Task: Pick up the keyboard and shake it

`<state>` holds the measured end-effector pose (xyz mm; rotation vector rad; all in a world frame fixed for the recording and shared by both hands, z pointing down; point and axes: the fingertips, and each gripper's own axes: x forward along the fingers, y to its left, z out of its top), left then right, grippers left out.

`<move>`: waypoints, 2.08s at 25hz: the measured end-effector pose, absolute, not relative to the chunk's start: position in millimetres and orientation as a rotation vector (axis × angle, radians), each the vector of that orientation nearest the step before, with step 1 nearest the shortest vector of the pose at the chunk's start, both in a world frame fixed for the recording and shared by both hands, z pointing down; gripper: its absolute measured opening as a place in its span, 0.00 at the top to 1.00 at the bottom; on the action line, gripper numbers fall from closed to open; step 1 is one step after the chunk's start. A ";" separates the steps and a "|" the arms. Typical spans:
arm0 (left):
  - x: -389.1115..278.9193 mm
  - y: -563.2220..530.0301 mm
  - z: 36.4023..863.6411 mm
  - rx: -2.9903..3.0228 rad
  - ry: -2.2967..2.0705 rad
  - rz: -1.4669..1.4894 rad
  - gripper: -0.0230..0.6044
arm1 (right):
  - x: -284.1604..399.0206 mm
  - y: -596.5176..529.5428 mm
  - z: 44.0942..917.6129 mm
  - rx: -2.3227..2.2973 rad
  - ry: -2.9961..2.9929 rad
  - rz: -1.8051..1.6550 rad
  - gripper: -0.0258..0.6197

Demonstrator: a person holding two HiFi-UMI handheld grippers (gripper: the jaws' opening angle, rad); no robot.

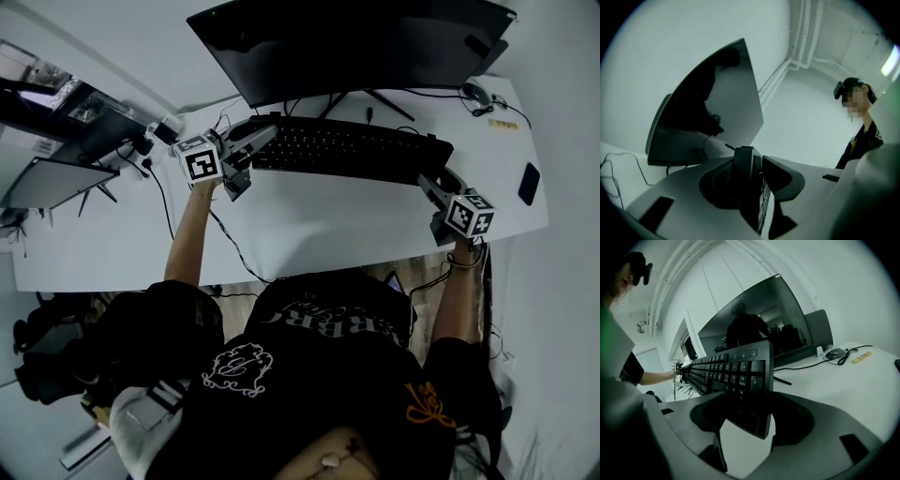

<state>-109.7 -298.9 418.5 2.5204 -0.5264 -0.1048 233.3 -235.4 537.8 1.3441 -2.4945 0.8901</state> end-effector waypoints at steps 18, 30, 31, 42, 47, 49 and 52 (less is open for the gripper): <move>-133.3 -307.8 535.8 1.972 -0.592 -0.221 0.72 | 221.4 -265.8 577.0 1.216 -2.343 1.109 0.52; -147.2 -315.2 588.7 1.952 -0.774 -0.108 0.69 | 214.9 -274.1 630.2 1.146 -2.223 1.223 0.52; -147.8 -315.2 592.2 1.949 -0.784 -0.103 0.69 | 214.6 -273.9 633.7 1.144 -2.214 1.229 0.52; -150.2 -316.8 625.7 1.884 -0.900 -0.013 0.65 | 218.6 -270.8 659.4 1.187 -2.130 1.233 0.52; -156.7 -319.9 641.3 1.863 -1.011 0.062 0.61 | 217.9 -271.7 661.0 1.212 -2.123 1.201 0.52; -157.4 -322.6 643.7 1.863 -1.039 0.084 0.60 | 218.4 -272.2 661.3 1.227 -2.125 1.197 0.52; -158.5 -325.3 647.4 1.855 -1.074 0.133 0.59 | 218.8 -272.4 661.0 1.244 -2.124 1.189 0.52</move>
